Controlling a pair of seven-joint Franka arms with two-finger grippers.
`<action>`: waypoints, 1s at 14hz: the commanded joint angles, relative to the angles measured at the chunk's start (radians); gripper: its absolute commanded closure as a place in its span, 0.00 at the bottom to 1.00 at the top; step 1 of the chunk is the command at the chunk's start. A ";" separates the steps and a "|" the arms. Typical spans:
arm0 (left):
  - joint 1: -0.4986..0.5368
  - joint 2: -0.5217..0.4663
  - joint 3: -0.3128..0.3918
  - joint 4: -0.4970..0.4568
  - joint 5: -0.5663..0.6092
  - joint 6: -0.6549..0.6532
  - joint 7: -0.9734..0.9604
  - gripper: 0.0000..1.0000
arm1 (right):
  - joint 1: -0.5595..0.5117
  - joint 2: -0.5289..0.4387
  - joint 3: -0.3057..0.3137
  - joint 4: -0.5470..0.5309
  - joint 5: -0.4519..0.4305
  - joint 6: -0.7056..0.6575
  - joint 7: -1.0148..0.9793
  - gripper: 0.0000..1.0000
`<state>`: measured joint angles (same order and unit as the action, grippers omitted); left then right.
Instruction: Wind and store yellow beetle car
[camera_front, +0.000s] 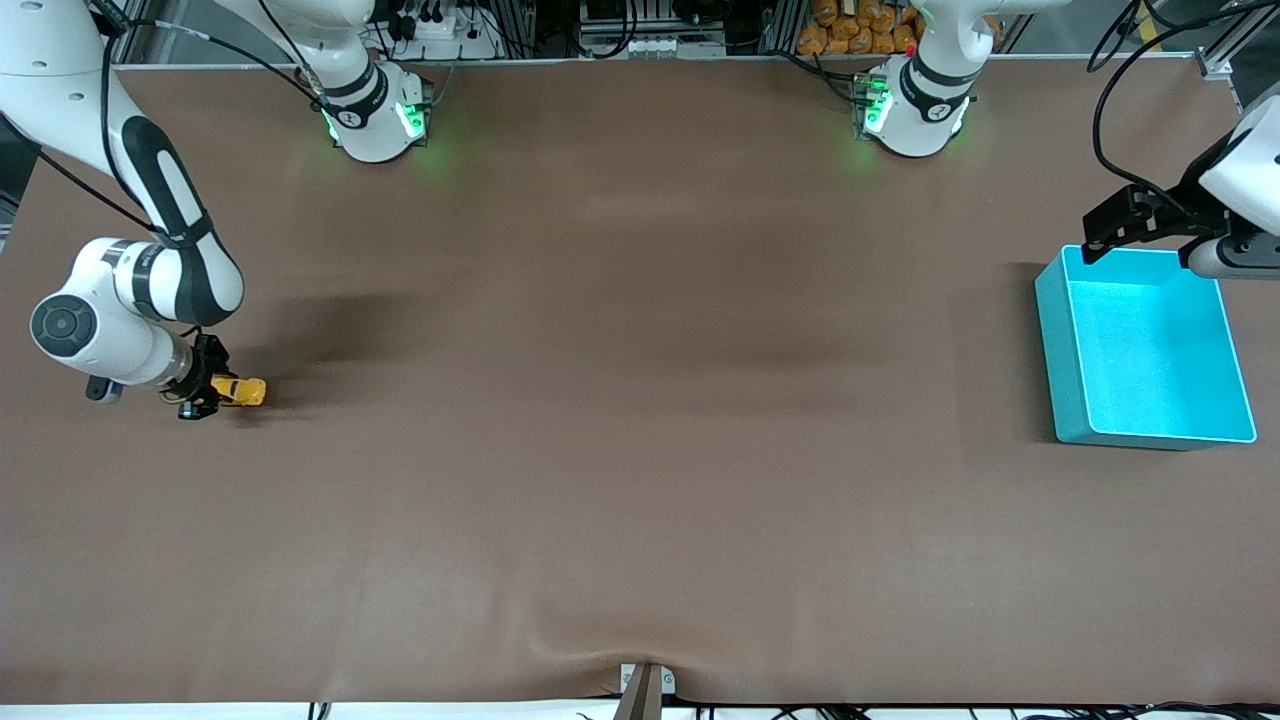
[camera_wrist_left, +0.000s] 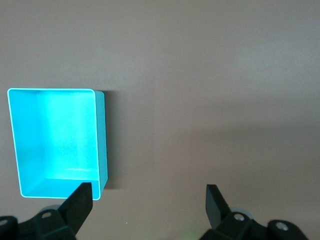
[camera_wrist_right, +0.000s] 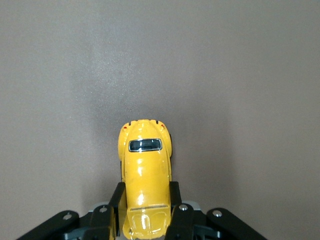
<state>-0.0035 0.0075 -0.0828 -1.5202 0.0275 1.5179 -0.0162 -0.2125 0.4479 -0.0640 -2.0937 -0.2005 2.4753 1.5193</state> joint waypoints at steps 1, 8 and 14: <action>0.004 0.005 -0.003 0.015 0.002 0.002 0.019 0.00 | -0.019 0.124 0.007 0.044 -0.031 0.083 0.007 0.88; 0.004 0.005 -0.003 0.014 0.002 0.002 0.019 0.00 | -0.005 0.039 0.016 0.128 -0.014 -0.077 0.029 0.00; 0.005 0.005 -0.003 0.015 0.002 0.002 0.019 0.00 | 0.025 -0.012 0.062 0.449 0.052 -0.583 0.022 0.00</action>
<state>-0.0035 0.0076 -0.0830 -1.5202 0.0275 1.5179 -0.0162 -0.1890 0.4340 -0.0239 -1.7308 -0.1809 1.9940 1.5253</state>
